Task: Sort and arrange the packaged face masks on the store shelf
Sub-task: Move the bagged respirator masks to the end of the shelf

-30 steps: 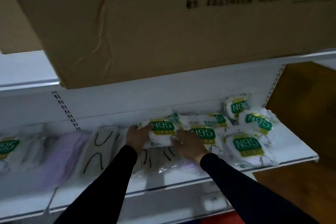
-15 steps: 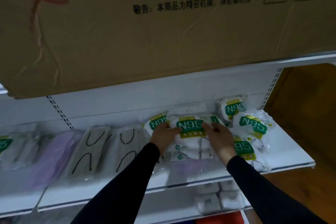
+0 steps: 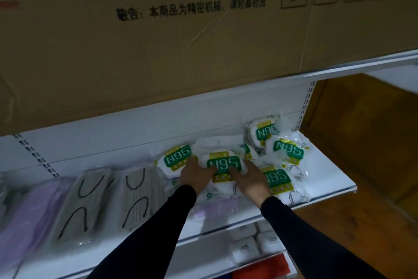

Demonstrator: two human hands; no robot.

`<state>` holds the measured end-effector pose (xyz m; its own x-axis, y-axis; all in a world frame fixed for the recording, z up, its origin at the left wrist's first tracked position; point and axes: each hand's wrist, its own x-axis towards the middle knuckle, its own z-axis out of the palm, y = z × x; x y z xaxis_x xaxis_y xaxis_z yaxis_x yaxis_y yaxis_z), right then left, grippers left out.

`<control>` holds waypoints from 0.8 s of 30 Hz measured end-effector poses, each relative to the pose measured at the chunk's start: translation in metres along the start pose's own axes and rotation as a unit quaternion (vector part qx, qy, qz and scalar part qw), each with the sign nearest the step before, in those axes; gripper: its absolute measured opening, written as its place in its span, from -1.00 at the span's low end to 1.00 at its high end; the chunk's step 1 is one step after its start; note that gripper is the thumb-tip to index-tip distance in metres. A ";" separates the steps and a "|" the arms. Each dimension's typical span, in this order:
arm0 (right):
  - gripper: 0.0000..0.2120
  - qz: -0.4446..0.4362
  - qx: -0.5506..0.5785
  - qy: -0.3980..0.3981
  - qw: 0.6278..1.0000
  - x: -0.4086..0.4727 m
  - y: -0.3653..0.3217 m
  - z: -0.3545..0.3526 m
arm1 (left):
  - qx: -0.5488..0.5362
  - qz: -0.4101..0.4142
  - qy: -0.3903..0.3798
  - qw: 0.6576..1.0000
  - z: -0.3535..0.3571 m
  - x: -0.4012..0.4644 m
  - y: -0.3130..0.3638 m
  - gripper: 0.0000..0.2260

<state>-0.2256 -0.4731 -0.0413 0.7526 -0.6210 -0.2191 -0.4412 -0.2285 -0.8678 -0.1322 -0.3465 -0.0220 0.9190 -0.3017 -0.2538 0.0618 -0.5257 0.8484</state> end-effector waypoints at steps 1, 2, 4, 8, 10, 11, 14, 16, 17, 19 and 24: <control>-0.34 -0.010 0.024 0.006 1.000 -0.002 -0.001 -0.002 | -0.029 0.017 0.011 0.999 0.001 -0.003 0.004 -0.46; -0.26 -0.018 0.052 0.013 0.998 -0.004 -0.004 -0.005 | -0.046 0.035 0.022 0.998 0.001 -0.005 0.010 -0.55; -0.27 -0.048 0.094 0.035 0.994 -0.005 -0.007 -0.013 | -0.056 0.083 0.049 0.994 0.002 -0.012 0.026 -0.62; -0.54 -0.113 0.154 0.062 0.980 -0.003 -0.013 -0.040 | -0.085 0.148 0.066 0.983 0.014 -0.018 0.051 -0.42; -0.55 -0.126 0.144 0.089 0.978 -0.002 -0.011 -0.059 | -0.111 0.130 0.035 0.985 0.025 -0.022 0.058 -0.42; -0.55 -0.119 0.128 0.106 0.979 -0.002 -0.008 -0.069 | -0.131 0.112 0.020 0.985 0.033 -0.024 0.060 -0.49; -0.53 -0.062 0.067 0.137 0.986 0.000 0.009 -0.100 | -0.215 0.025 -0.049 0.975 0.064 -0.027 0.054 -0.55; -0.51 -0.029 0.036 0.128 0.991 0.000 0.022 -0.115 | -0.238 -0.008 -0.099 0.966 0.086 -0.031 0.047 -0.47; -0.50 -0.012 0.023 0.121 0.992 -0.001 0.030 -0.121 | -0.245 -0.017 -0.113 0.963 0.096 -0.033 0.042 -0.41; -0.51 0.031 -0.006 0.091 0.995 -0.001 0.045 -0.130 | -0.244 -0.035 -0.119 0.962 0.114 -0.036 0.034 -0.33; -0.46 0.103 -0.024 0.019 0.994 0.000 0.064 -0.140 | -0.229 -0.115 -0.093 0.962 0.138 -0.015 0.006 0.04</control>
<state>-0.3220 -0.5926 -0.0350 0.6249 -0.6865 -0.3716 -0.6076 -0.1288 -0.7837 -0.1993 -0.4554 -0.0774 0.7768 -0.3791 -0.5028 0.4606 -0.2026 0.8642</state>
